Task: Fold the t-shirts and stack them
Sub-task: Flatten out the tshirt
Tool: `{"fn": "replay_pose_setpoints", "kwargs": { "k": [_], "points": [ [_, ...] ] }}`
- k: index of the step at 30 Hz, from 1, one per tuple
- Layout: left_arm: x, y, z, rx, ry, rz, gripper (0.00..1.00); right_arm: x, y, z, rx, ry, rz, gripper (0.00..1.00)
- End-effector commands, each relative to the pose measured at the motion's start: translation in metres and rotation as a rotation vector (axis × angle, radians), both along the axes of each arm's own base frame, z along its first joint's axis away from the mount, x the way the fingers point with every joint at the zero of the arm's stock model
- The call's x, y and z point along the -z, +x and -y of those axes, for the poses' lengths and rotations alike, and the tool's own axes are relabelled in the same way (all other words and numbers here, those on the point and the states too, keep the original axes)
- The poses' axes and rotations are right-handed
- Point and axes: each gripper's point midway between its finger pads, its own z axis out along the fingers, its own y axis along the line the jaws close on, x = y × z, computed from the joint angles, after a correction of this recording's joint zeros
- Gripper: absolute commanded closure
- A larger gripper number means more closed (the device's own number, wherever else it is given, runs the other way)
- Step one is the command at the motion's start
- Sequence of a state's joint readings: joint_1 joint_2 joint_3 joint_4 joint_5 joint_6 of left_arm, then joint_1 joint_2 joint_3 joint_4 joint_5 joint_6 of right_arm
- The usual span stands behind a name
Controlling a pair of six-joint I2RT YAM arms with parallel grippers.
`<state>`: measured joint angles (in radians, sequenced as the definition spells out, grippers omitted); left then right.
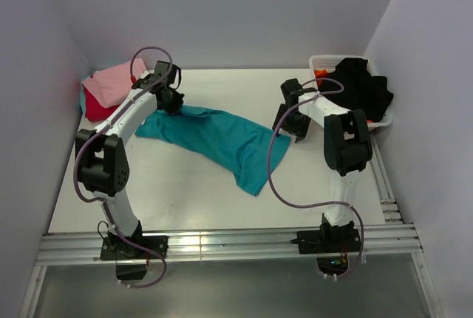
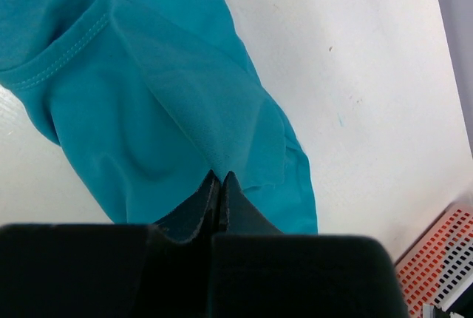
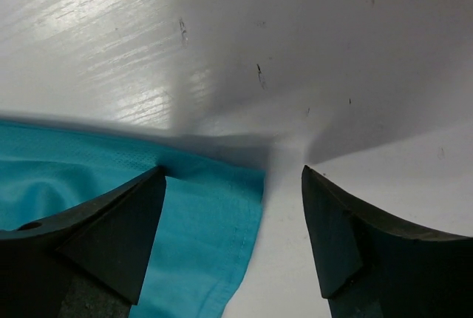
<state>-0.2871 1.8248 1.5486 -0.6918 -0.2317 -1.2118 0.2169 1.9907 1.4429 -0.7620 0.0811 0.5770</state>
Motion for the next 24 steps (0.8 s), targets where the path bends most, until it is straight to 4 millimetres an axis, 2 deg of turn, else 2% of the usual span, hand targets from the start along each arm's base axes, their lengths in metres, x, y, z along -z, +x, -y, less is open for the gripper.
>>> {"fn": "replay_pose_setpoints", "kwargs": {
  "k": [1,4,7,8,10,11,13,14,16,19,20,21,22,23,24],
  "points": [
    [-0.004,0.008,-0.003,0.016,0.006,0.006,1.00,-0.003,0.014,-0.002,-0.009,-0.002,0.026,0.22],
    [0.000,0.010,-0.008,0.008,0.006,-0.001,1.00,0.002,0.016,-0.002,-0.017,-0.004,0.016,0.30],
    [0.003,0.011,-0.011,0.000,0.007,-0.005,1.00,0.006,0.016,-0.003,-0.022,-0.001,0.009,0.42],
    [0.004,0.011,-0.012,0.000,0.006,-0.006,1.00,0.007,0.017,-0.004,-0.029,0.005,0.007,0.53],
    [0.007,0.011,-0.014,-0.006,0.004,-0.013,1.00,0.009,0.016,-0.005,-0.034,0.007,0.000,0.64],
    [0.008,0.013,-0.014,-0.007,0.003,-0.014,1.00,0.010,0.014,-0.005,-0.040,0.010,-0.011,0.79],
    [0.009,0.013,-0.015,-0.011,0.006,-0.019,1.00,0.010,0.013,-0.005,-0.042,0.009,-0.014,0.95],
    [0.009,0.013,-0.015,-0.011,0.011,-0.021,1.00,0.010,0.012,-0.005,-0.041,0.007,-0.017,1.00],
    [0.008,0.014,-0.017,-0.010,0.021,-0.022,1.00,0.007,0.007,-0.004,-0.040,0.007,-0.018,1.00],
    [-0.006,0.015,-0.024,-0.013,0.066,-0.010,1.00,-0.014,0.010,-0.002,-0.039,0.005,0.026,1.00],
    [-0.022,0.021,-0.026,-0.011,0.075,0.021,1.00,-0.031,0.010,-0.002,-0.040,0.008,0.052,1.00],
    [-0.029,0.016,-0.030,0.005,0.107,0.005,1.00,-0.049,0.018,-0.002,-0.040,0.008,0.095,1.00],
    [-0.044,0.016,-0.034,0.002,0.128,0.027,1.00,-0.065,0.023,-0.002,-0.047,0.009,0.128,1.00],
    [-0.069,0.021,-0.040,-0.015,0.154,0.074,1.00,-0.090,0.021,-0.001,-0.051,0.011,0.160,1.00],
    [-0.083,0.020,-0.044,-0.010,0.178,0.096,1.00,-0.107,0.024,-0.001,-0.053,0.009,0.190,1.00]
  ]
}}
